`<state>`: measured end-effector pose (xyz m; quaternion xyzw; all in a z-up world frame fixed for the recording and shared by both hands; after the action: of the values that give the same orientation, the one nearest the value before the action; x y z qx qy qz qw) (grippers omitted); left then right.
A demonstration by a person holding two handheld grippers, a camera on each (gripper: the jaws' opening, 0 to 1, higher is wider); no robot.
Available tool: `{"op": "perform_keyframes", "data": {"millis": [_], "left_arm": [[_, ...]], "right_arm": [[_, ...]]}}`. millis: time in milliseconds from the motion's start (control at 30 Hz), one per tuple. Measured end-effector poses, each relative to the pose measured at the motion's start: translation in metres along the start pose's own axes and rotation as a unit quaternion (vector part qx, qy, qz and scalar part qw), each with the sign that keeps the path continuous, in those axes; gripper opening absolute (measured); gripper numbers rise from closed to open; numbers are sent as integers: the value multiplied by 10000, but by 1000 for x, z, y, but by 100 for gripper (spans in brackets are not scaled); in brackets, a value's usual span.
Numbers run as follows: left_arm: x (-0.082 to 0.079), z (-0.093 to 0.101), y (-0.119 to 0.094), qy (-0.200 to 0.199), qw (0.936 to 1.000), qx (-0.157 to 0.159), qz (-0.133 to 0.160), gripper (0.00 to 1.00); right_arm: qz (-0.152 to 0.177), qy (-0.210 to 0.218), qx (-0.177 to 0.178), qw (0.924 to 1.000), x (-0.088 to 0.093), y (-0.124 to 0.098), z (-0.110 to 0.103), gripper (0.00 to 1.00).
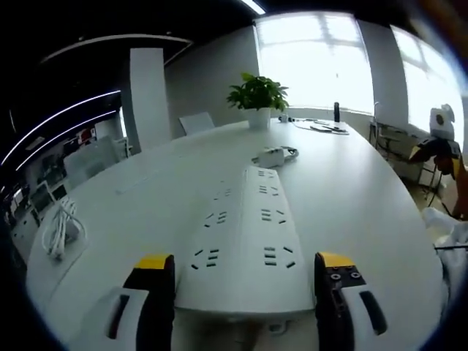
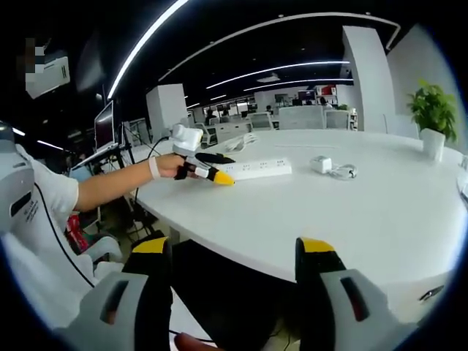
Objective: Straighten the power strip on the desk, plug the charger into it
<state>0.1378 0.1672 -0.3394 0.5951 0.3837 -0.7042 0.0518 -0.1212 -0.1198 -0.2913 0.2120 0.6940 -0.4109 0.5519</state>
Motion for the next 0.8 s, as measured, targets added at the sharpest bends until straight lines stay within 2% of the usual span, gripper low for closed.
{"op": "perform_keyframes", "data": {"millis": [133, 267, 533, 800], "left_arm": [[-1, 0, -1, 72, 10000, 39, -7, 77], [-3, -1, -4, 100, 9997, 109, -173, 75], [-9, -2, -2, 4, 9965, 133, -821, 74], [-9, 1, -5, -28, 9931, 172, -1162, 74]], "right_arm": [[-15, -5, -25, 10000, -1, 2, -1, 67], [-22, -4, -29, 10000, -2, 4, 2, 67], [-115, 117, -34, 9999, 5, 13, 8, 67], [-147, 174, -55, 9997, 9, 14, 9, 67]]}}
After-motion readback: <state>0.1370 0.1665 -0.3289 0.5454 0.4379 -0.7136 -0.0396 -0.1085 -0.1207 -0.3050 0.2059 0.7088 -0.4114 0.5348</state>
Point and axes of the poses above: the point that each gripper's makers call its tool centre point, and the gripper's own axes: y roughly forward along the fingers, z roughly to its right, x roughly out of its underside, the point moved 7 cm from there along -y, roughly backward along the fingers, and after that the axes turned 4 degrees about -y, right-handed, at the moved point
